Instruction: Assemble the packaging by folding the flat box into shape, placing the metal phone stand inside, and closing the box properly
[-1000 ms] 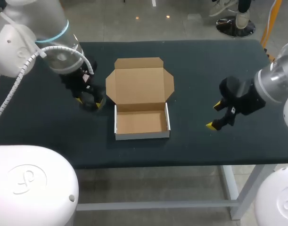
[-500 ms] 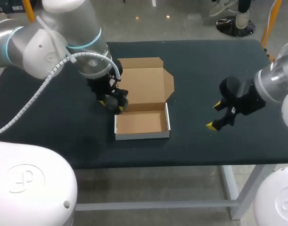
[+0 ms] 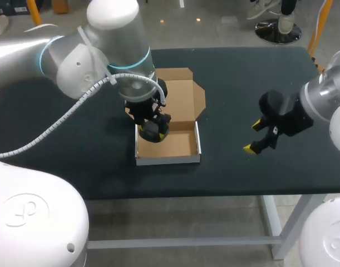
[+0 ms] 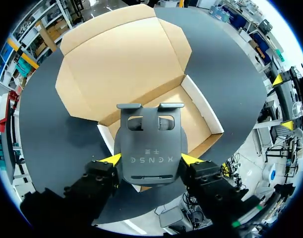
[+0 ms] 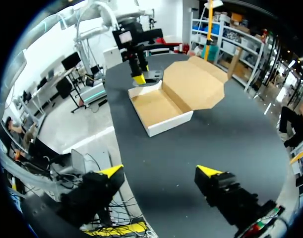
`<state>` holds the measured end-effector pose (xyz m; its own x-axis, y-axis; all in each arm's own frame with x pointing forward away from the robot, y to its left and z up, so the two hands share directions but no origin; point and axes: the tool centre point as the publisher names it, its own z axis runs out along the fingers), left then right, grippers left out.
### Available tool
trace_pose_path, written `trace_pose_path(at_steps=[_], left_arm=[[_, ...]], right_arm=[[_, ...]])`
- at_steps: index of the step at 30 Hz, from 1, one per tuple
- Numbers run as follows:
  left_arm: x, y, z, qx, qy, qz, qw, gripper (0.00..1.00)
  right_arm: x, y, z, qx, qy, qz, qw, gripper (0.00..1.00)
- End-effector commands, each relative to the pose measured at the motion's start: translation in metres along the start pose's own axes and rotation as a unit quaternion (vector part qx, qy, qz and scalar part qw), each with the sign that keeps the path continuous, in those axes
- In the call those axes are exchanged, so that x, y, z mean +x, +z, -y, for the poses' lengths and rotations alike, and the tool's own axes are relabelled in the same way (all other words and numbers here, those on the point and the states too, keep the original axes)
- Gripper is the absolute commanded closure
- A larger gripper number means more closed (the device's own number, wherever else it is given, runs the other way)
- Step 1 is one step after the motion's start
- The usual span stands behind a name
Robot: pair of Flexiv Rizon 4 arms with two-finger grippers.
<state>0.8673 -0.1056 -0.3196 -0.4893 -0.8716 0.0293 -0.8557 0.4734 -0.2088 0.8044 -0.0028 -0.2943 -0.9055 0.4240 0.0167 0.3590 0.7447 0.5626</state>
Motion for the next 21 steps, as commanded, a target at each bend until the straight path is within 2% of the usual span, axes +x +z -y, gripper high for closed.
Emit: trace_pose_path(at_steps=[1, 21], left_arm=[[0.011, 0.009, 0.005, -0.001, 0.002, 0.019, 1.000, 1.00], [0.039, 0.054, 0.008, 0.000, 0.036, 0.019, 0.999, 1.00]], right_arm=[[-0.001, -0.003, 0.001, -0.002, -0.001, -0.005, 1.000, 0.00], [-0.001, -0.003, 0.001, -0.002, -0.001, -0.005, 1.000, 0.00]])
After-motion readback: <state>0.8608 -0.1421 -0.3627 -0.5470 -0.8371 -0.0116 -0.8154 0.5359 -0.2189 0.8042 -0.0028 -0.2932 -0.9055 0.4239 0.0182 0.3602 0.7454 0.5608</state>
